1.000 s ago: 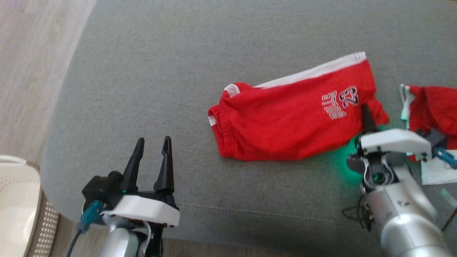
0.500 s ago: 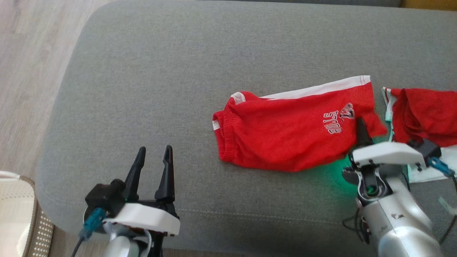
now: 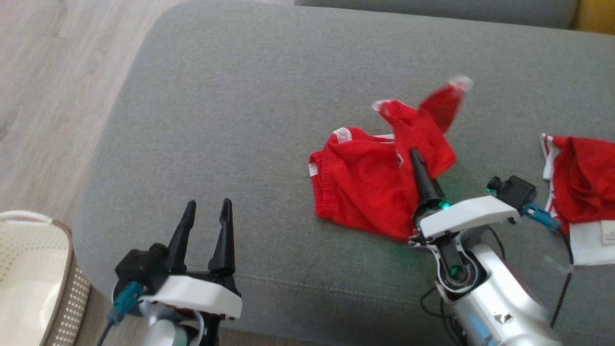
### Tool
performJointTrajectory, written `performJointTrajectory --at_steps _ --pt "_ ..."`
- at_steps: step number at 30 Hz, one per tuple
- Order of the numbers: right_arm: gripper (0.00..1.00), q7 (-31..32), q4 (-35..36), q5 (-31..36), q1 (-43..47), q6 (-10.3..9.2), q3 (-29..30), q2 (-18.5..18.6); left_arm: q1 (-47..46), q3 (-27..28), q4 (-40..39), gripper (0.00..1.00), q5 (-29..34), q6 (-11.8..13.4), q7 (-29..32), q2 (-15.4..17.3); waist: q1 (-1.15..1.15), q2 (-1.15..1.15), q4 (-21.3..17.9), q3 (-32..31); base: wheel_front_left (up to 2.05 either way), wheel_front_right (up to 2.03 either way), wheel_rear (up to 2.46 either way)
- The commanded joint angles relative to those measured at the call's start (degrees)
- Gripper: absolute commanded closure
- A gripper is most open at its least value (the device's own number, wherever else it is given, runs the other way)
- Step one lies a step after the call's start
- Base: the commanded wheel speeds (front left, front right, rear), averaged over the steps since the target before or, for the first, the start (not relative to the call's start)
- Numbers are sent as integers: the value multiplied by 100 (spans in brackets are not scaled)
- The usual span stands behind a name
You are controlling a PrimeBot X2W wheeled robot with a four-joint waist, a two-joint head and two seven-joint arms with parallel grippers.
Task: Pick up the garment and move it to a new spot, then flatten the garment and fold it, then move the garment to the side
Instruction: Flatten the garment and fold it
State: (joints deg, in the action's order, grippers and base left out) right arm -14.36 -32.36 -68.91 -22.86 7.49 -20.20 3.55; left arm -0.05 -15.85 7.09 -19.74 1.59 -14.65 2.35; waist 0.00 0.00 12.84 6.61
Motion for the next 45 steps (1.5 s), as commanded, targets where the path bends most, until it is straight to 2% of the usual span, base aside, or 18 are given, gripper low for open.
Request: performJointTrajectory --at_steps 1,11,21,22,23,24,34,37,42,45 --pt "100 1 311 -61 -86 0 -200 -68 -73 193 -179 0 -18 41 -35 53 0 0 70 2 0 0 0" --pt "100 79 527 -150 -47 0 -771 -68 -76 178 -154 0 -31 53 -35 53 0 0 310 43 0 0 0" --pt "100 388 -126 441 -76 0 -1161 -68 -68 166 -137 0 -60 56 -35 53 0 0 378 59 0 0 0" --pt "93 407 -226 517 -92 0 -1185 -68 -67 162 -139 0 -64 60 -35 53 0 0 381 60 0 0 0" --pt "4 406 -333 611 -114 0 -1201 -68 -67 158 -140 0 -66 64 -35 53 0 0 384 61 0 0 0" --pt "0 394 -417 705 -145 0 -1220 -68 -68 154 -140 0 -68 67 -35 53 0 0 388 63 0 0 0" --pt "0 461 -66 1161 -270 0 -1829 -67 -99 123 -140 0 -105 92 -35 53 0 0 423 134 0 0 0" --pt "0 454 -276 1480 -319 0 -1887 -53 -112 118 -135 0 -120 95 -35 53 0 0 436 160 0 0 0" --pt "0 486 -871 1655 -459 0 -1679 -62 -126 110 -141 0 -137 108 -35 53 0 0 443 196 0 0 0" --pt "0 481 -782 1571 -602 0 -1683 -65 -143 169 -164 0 -153 124 -35 53 0 0 299 229 0 0 0"
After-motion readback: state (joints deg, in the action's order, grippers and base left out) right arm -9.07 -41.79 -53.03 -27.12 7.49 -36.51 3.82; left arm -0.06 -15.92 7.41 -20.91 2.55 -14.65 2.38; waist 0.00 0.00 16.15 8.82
